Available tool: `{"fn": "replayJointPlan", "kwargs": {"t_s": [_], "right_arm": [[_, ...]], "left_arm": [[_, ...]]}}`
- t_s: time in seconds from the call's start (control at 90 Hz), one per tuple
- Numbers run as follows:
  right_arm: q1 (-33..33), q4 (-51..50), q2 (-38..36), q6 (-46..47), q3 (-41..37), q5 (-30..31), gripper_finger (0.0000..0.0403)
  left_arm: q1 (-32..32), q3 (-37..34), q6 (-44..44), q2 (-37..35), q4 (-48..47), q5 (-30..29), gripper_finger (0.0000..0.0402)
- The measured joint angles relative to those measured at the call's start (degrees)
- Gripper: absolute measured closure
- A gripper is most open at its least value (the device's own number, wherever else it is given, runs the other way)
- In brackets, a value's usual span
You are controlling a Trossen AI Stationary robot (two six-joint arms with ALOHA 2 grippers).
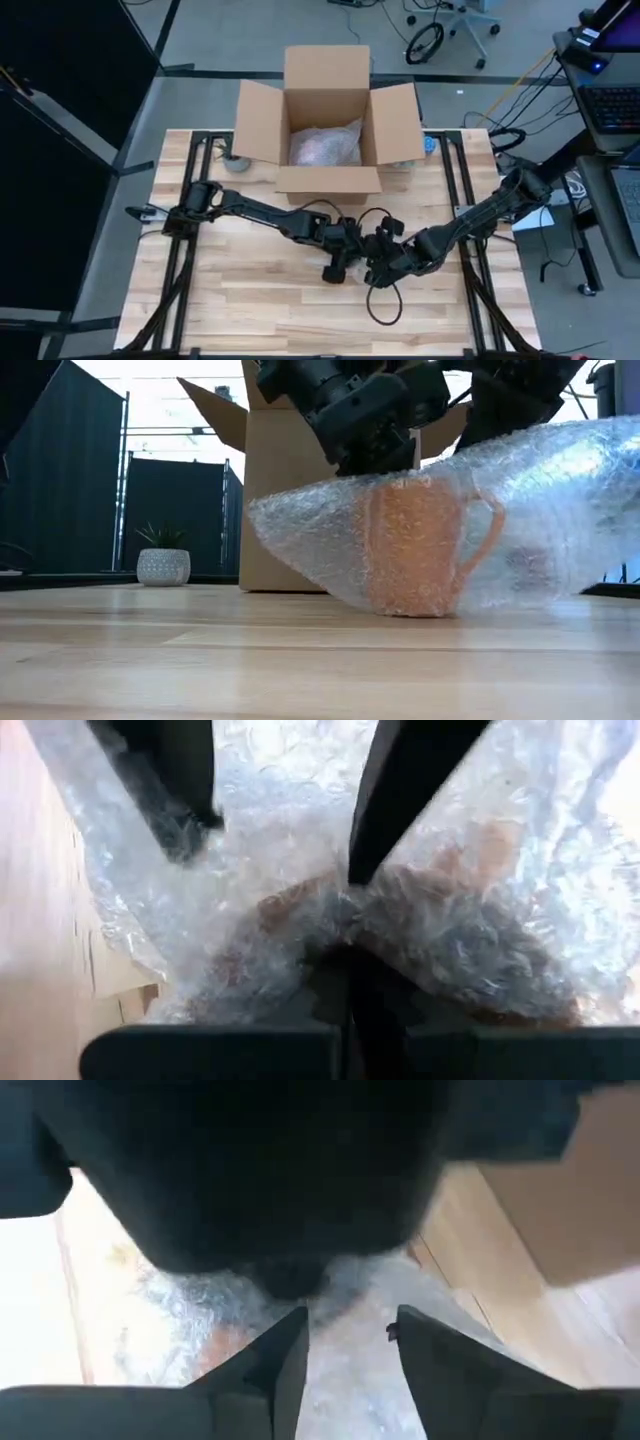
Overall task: Wrap mug
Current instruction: Wrap the orange mug with transparent bubble wrap
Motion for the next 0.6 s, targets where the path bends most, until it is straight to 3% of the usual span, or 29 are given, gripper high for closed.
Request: {"fn": "replayJointPlan", "kwargs": {"t_s": [0.3,0.6], "right_arm": [[2.4,-0.2,-2.0,4.2,0.1,0.9,0.0195],[6.1,-8.0,-7.7,8.8,0.1,11.0,0.0188]], "left_arm": [[0.0,0.0,0.1,-0.5,0.2,0.0,0.0402],[0.0,0.0,0.1,-0.6,0.3,0.0,0.0402]]}}
